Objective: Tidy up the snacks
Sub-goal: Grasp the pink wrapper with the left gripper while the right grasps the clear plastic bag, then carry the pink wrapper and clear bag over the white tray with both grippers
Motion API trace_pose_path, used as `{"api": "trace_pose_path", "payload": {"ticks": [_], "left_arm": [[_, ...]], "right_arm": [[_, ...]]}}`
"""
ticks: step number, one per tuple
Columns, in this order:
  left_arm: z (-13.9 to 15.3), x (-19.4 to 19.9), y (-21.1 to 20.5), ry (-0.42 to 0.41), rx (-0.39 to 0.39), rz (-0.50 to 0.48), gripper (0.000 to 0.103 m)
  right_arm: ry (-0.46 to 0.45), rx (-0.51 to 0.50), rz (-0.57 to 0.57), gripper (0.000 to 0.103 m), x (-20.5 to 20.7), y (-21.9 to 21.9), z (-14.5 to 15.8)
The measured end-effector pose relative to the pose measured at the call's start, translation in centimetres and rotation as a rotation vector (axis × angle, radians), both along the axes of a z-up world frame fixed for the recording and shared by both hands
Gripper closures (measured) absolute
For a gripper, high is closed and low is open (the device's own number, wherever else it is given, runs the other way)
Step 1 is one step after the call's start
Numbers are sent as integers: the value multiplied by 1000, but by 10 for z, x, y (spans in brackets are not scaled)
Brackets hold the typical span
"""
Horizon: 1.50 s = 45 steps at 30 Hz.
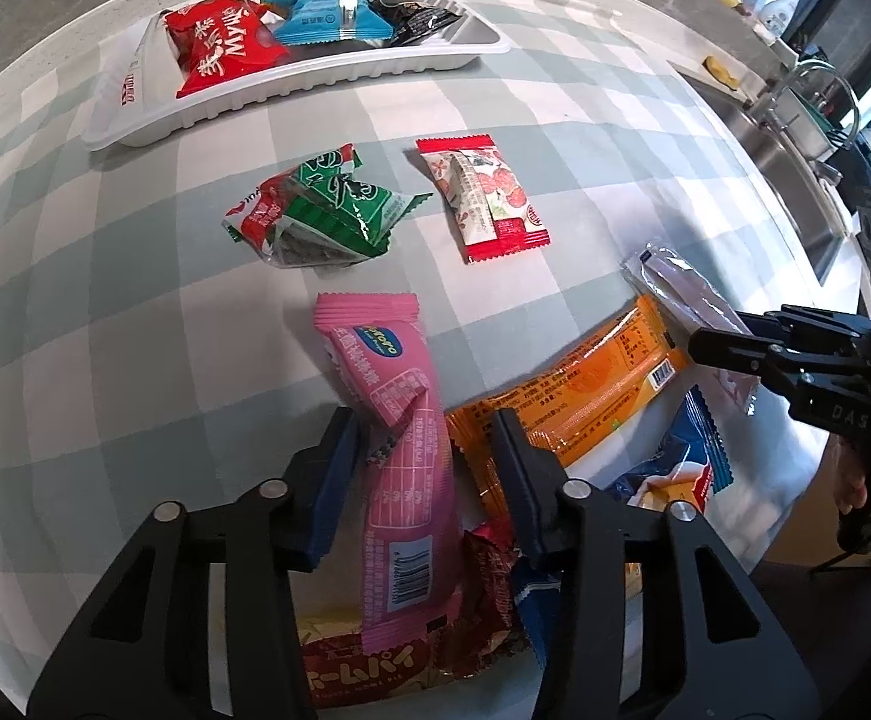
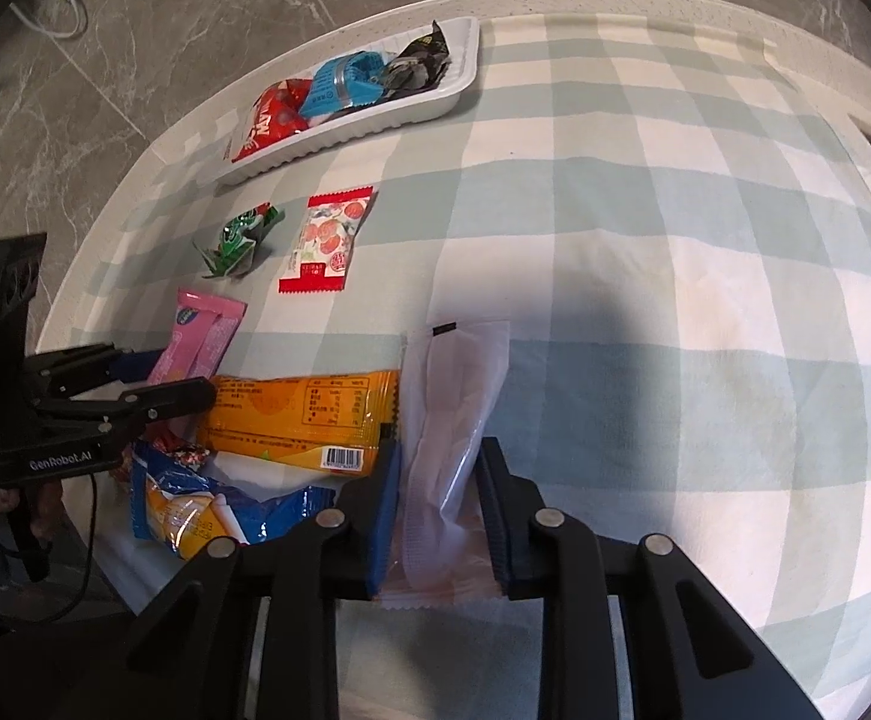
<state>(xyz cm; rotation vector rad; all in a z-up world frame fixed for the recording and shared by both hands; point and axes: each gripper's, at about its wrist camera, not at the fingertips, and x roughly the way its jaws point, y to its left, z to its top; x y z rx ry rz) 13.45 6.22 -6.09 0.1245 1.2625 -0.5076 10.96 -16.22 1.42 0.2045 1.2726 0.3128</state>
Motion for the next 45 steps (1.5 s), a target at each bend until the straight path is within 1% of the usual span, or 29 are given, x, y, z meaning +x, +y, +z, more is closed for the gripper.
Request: {"api": "trace_pose_path", "payload": {"ticks": [2,4,6,8,20,29,40,45], "left_arm": [[0,-1,1,1,-7,4,68],[0,-2,3,4,-14,7,71],[0,-3,6,7,-22,12,72],[1,-3,8,9,-29,16,77],[10,-4,23,1,-68,50,77],[11,-6,29,18,-100,69,79],[17,-1,46,70,-232,128,80],[21,1,51,87,-271,142,80]], "right_arm": [[6,20,-12,75,0,-3,0],[13,37,-22,75,0,-5,-1],[17,50,-29,76,-1,-7,-1],[22,65,-36,76,-1,-9,-2],[63,181,-105,76,-1,-26,-6],[83,260,-159,76,0,-38,-7],[118,397,-224,76,3,-51,-9],[138,470,-255,76,6,-57,-11]]}}
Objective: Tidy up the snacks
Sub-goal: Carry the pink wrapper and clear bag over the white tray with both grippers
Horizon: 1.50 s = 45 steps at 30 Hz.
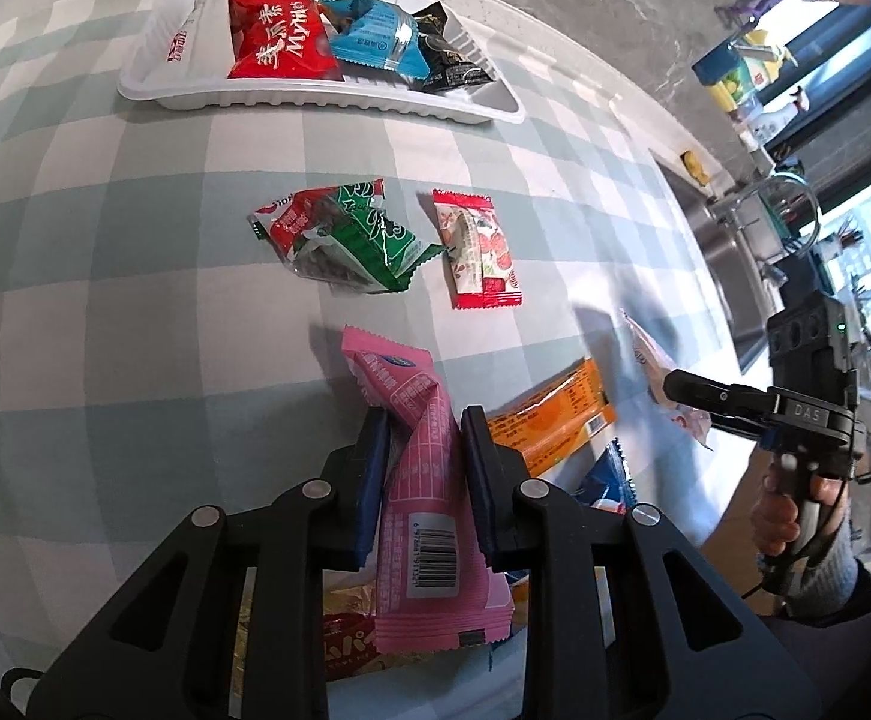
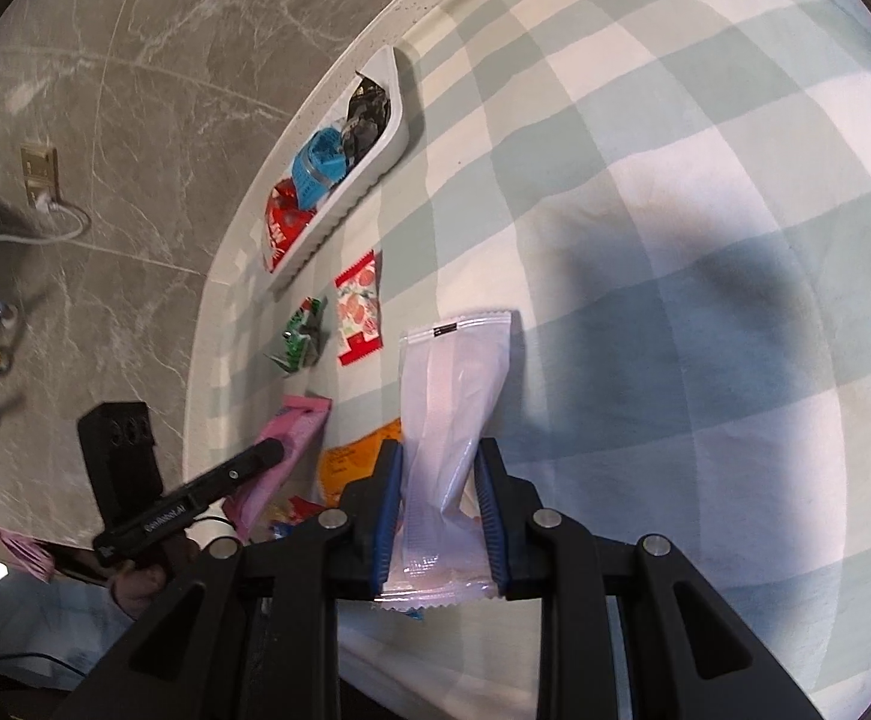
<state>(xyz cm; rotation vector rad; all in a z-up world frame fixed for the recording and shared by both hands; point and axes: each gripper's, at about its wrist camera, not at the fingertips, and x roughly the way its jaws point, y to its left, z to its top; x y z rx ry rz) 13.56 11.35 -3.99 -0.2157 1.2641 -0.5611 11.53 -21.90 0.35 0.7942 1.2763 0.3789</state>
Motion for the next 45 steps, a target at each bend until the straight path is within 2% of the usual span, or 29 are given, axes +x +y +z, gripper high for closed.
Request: {"api": "trace_pose_path", "payload": {"ticks": [11,20,25,32,45], "left_arm": [[4,2,6,41,-95,33,80],[17,7,15,62,-212,67,80],[26,15,27,67,-284,102,80],[36,36,52,59,-346,167,80],[51,105,96,3,-360,260,80]], "right_arm": [[41,121,-49,76,2,-6,-6],[56,205,-72,76,8,-7,-7],[62,255,-84,76,15,-7,-7],[53,314,-96,76,39,-4,-2],[5,349,-79,76,105,13,16]]}}
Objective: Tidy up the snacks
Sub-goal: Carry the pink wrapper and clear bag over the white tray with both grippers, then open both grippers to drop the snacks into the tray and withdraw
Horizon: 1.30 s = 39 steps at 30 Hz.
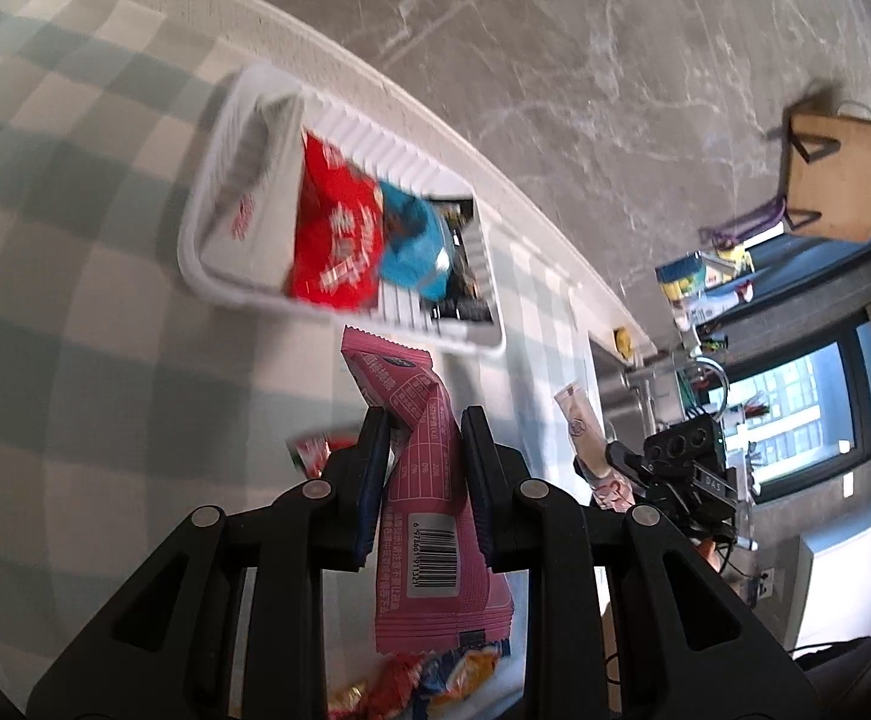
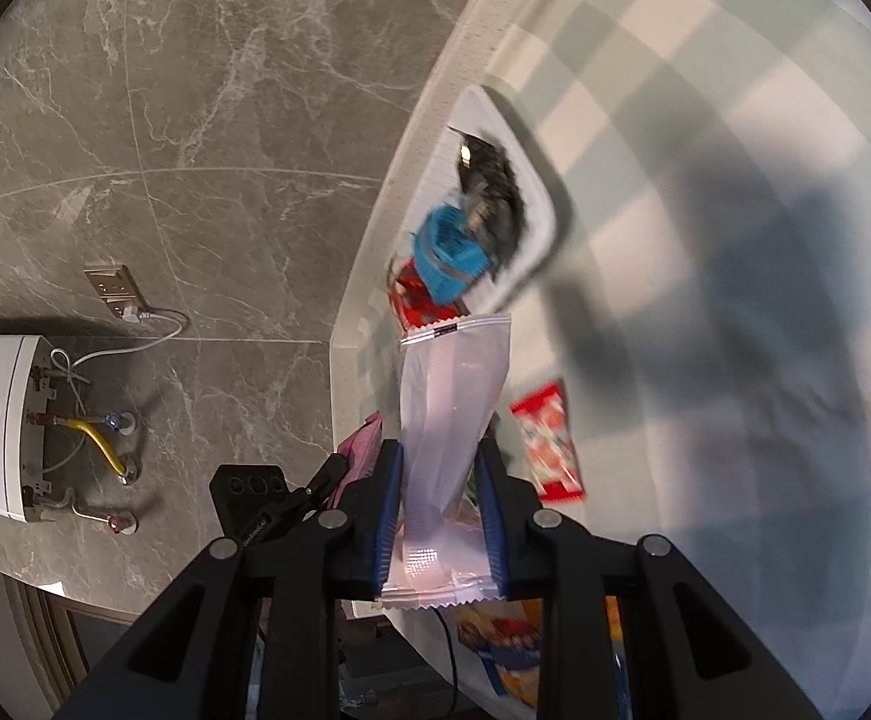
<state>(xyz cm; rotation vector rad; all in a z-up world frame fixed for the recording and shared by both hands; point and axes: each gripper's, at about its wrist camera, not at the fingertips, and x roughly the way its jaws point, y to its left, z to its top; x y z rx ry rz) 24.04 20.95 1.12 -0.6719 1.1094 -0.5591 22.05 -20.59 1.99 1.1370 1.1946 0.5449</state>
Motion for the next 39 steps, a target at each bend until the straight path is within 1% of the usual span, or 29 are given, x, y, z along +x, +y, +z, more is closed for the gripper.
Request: {"api": "trace_pose_path", "payload": {"ticks": [5,12,18,20,22,25,26,30,34,37,39], "left_arm": [[6,35,9,-21,4,16,80],[9,88,22,-35,2,35,80],[5,132,23,-46,31,43,80],[2,146,24,-50,55,46,80],[-2,158,25,-49,60,45,80],[-9,173,21,-48,88,34,80],[-11,178,19,-51,99,28,80],[-17,192,10,-66,134,10,80],[-28,203,-1,-63,169,1,80],[-34,206,-13,-69,202,-12,80],[-39,206,-22,-74,232,-30,80]], "right_arm": [[-20,-6,16,76,32,12,6],[-31,-12,30,76,80,28,5],[-36,-29,34,76,118,36,-1],[-35,-39,35,76,131,39,-5],[-32,-48,38,76,143,41,-9],[-27,-65,46,76,159,45,-16],[-36,-71,31,76,164,47,-18],[-23,-93,47,76,181,53,-30],[-13,-132,72,76,192,61,-40],[0,-185,91,76,195,65,-48],[1,-240,101,80,195,65,-52]]}}
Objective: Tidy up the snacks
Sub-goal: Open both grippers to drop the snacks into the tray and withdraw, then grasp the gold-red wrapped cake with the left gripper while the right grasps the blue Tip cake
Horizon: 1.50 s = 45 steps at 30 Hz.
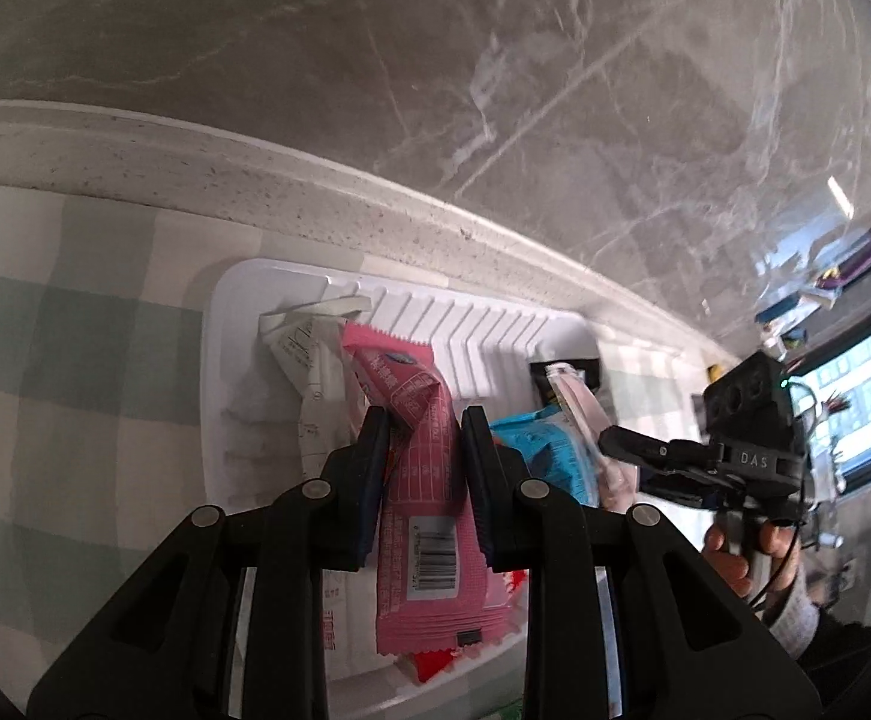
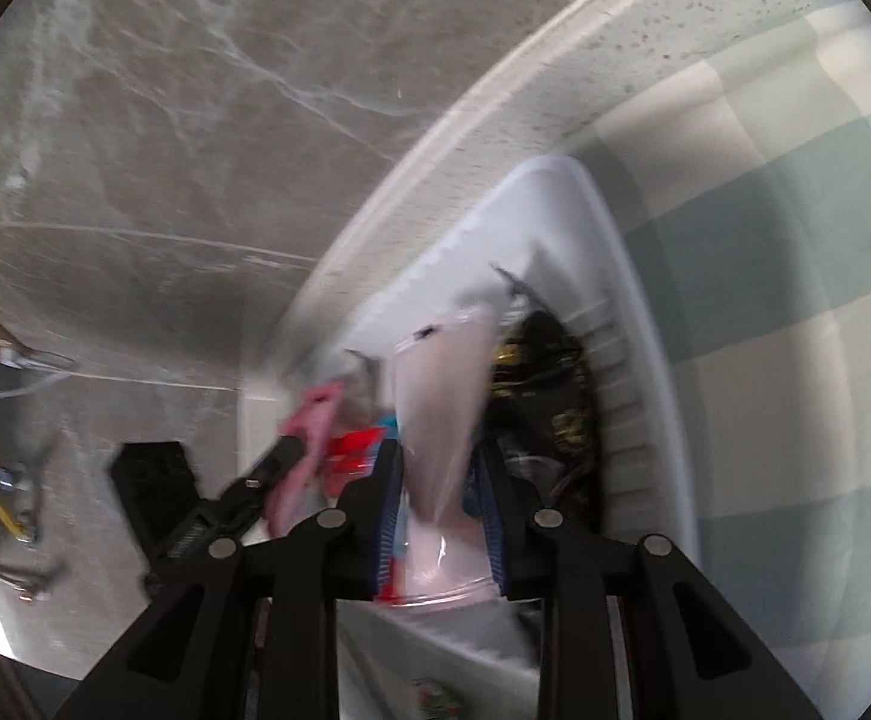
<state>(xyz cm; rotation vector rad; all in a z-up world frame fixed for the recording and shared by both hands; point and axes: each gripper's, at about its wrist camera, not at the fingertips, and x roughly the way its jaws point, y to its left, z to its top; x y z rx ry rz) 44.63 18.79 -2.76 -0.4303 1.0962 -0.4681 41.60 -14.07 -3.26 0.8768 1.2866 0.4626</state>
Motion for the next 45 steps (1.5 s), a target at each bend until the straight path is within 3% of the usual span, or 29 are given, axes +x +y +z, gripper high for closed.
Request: {"api": "trace_pose_path", "payload": {"ticks": [7,11,14,16,17,22,31,45], "left_arm": [[-6,-2,-41,-64,186,-69,77],[-6,-3,-51,-81,252,-88,76],[-1,-5,-54,-103,295,-87,70],[7,-6,-56,-122,297,-84,56],[12,-9,-55,-129,291,-80,54],[32,-23,-49,-166,315,-61,54],[55,-69,-37,-189,289,-38,53],[58,-179,-36,-145,265,-51,52]], "right_arm": [[-60,-116,38,76,2,0,10],[-103,-179,56,65,-1,0,22],[-130,-204,59,63,-6,-2,31],[-144,-208,60,60,-10,-2,39],[-152,-210,57,58,-12,-2,43],[-188,-218,54,57,-29,-7,60],[-200,-211,39,52,-80,-18,78],[-188,-197,45,52,-177,-28,82]]}}
